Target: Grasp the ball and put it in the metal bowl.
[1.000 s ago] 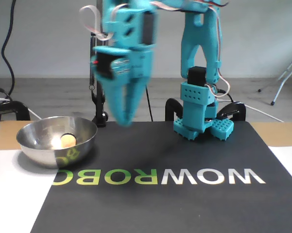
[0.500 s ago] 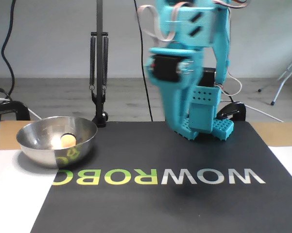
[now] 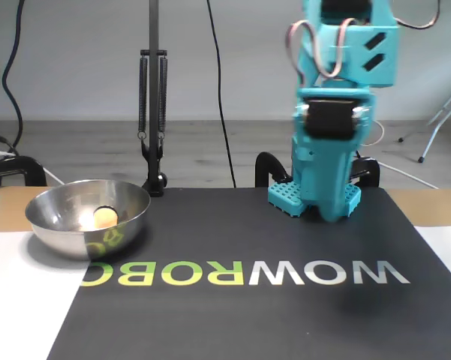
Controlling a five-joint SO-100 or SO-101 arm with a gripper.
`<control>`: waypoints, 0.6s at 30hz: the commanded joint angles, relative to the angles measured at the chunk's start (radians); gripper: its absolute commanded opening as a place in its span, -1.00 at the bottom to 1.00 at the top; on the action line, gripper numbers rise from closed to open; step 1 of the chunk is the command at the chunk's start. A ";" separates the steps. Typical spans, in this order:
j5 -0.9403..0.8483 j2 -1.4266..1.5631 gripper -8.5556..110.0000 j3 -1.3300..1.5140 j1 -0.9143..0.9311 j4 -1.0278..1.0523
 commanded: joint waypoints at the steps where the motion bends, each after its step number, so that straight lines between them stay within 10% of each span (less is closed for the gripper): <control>1: 0.006 0.080 -0.86 0.025 -0.025 -0.031; 18: 0.000 0.575 -0.86 0.512 -0.106 -0.449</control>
